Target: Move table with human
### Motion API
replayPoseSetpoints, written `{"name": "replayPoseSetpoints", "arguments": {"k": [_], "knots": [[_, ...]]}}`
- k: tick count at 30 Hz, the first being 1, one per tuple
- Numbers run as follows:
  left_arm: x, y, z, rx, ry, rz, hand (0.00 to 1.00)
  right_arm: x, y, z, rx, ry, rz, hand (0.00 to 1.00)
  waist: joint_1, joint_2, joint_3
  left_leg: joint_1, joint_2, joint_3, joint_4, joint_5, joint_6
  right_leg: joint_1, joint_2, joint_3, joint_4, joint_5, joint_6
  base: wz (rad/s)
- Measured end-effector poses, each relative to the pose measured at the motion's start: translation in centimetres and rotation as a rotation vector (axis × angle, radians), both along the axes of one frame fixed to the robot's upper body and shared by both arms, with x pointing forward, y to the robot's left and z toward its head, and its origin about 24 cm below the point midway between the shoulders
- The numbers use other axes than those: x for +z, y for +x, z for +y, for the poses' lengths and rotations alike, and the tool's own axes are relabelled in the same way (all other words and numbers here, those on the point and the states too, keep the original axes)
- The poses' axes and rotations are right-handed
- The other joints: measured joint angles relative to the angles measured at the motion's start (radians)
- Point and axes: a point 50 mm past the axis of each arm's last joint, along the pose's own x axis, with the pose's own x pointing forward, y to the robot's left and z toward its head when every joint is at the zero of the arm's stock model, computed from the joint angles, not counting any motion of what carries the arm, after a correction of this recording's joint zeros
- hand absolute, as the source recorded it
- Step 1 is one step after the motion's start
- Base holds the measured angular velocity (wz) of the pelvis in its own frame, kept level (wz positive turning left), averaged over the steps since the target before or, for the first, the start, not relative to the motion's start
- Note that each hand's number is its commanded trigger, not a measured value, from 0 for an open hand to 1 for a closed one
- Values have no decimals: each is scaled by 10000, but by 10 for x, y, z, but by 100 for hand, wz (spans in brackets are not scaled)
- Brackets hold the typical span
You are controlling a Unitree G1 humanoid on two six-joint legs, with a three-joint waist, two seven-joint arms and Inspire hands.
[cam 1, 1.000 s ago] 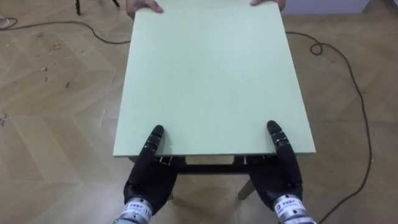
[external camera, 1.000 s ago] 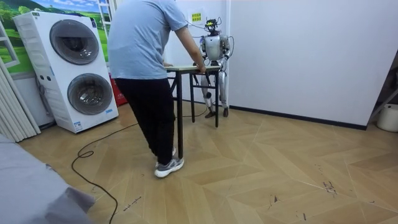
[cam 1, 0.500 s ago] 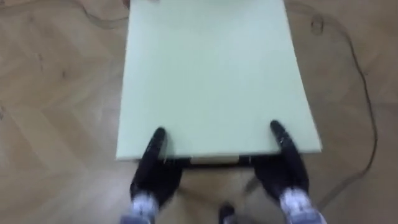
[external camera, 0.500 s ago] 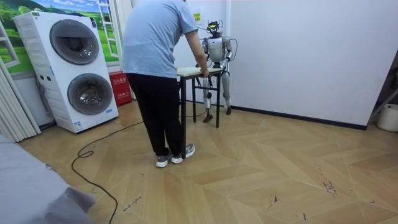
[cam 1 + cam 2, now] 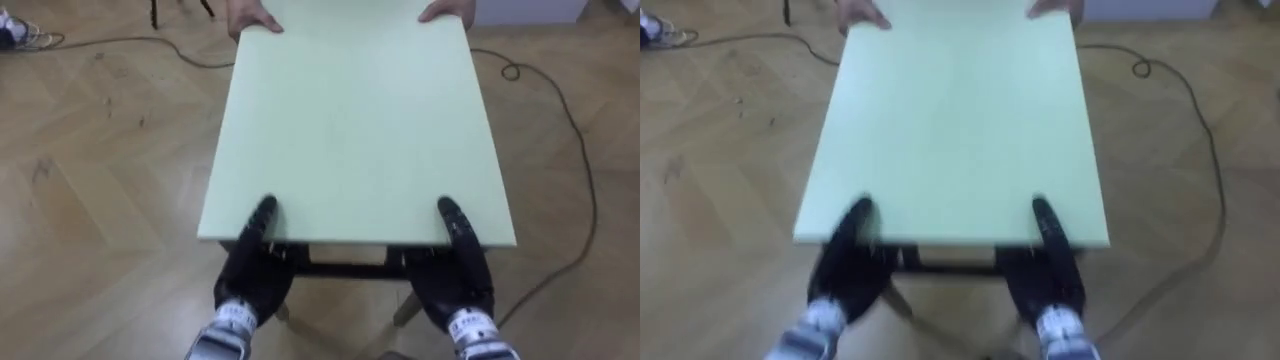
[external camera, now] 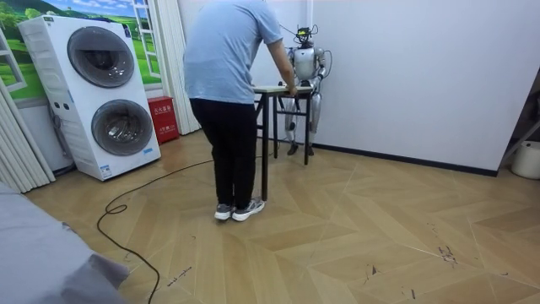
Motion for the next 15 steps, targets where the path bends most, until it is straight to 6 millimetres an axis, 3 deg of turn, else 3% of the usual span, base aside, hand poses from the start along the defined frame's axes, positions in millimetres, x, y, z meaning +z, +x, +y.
{"name": "replayPoseSetpoints", "arguments": {"k": [2,4,6,7,8,10,15], "knots": [[0,0,3,112,90,-14,100,0,0,3,95,79,45,100,400,-91,-13,-115,-16,359,140,1,5,1233,-364,45,-722,-724,422,-46],[2,1,5,158,231,-133,100,1,1,6,127,161,52,100,632,-241,6,-182,-39,463,156,59,-58,1596,-237,158,-1714,-974,644,-37],[4,1,10,237,372,-267,100,2,2,10,198,201,10,100,1133,-308,-5,-270,37,94,110,143,-143,1779,124,325,-2692,-950,609,-70],[7,-2,16,482,476,-365,100,3,5,16,445,251,-35,100,1270,-375,-3,-408,59,-545,101,184,-217,1931,321,318,-3373,-854,564,-68],[8,-5,21,645,602,-425,100,4,6,20,597,244,-60,100,1271,-387,-8,-516,125,-1076,99,229,-293,2223,530,279,-4008,-626,497,-48],[9,-6,22,660,729,-467,100,3,5,22,634,283,-12,100,1253,-395,-6,-520,227,-1656,25,282,-374,2647,839,373,-4857,-224,428,-1],[11,-8,28,764,839,-509,100,3,4,27,768,373,-7,100,1247,-584,7,-571,334,-2314,8,321,-434,3020,1164,369,-5920,296,302,-1]]}}
